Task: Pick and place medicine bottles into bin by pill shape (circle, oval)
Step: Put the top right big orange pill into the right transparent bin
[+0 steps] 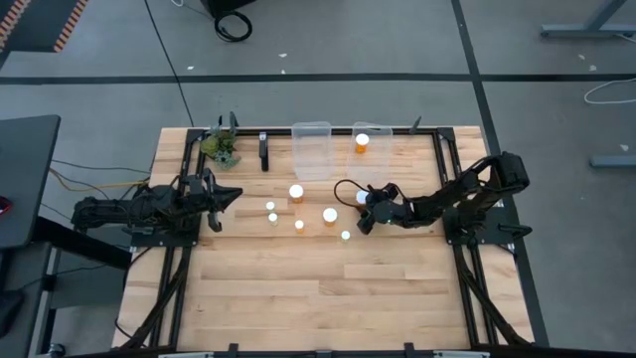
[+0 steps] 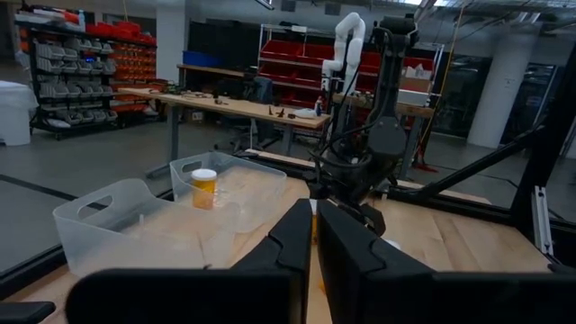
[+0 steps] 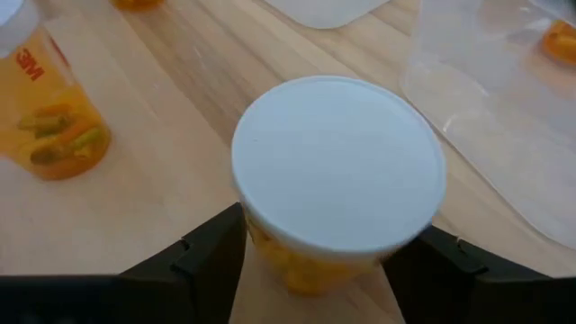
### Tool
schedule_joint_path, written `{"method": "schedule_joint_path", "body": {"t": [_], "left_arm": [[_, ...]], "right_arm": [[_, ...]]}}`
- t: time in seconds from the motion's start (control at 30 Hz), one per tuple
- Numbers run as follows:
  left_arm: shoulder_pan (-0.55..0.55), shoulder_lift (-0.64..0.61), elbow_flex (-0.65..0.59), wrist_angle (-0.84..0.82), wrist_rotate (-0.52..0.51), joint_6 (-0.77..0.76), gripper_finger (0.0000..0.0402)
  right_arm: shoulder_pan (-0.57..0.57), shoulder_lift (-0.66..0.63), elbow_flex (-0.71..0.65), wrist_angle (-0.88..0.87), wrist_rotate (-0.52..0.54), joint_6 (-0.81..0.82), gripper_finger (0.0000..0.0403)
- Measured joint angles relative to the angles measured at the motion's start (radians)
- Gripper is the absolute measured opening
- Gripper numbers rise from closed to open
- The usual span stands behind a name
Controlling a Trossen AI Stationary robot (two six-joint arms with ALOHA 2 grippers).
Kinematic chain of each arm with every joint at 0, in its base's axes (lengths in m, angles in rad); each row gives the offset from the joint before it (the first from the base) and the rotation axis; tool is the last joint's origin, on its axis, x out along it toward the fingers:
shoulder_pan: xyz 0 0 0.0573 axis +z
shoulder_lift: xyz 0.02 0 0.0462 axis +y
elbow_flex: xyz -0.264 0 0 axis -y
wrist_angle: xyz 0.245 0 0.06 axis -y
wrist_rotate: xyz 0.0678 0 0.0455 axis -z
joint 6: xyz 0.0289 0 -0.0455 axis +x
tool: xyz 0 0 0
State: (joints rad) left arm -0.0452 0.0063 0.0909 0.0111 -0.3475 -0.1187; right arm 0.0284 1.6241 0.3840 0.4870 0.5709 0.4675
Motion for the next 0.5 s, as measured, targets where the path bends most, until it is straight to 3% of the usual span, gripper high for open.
{"method": "schedule_joint_path", "body": {"t": [0.17, 0.5], "left_arm": [[0.000, 0.000, 0.000, 0.000, 0.000, 0.000, 0.0034], [0.000, 0.000, 0.000, 0.000, 0.000, -0.001, 0.0028]], "right_arm": [[0.000, -0.005, 0.000, -0.001, 0.002, -0.012, 0.0274], [0.000, -0.126, 0.000, -0.073, 0.021, -0.043, 0.0273]]}}
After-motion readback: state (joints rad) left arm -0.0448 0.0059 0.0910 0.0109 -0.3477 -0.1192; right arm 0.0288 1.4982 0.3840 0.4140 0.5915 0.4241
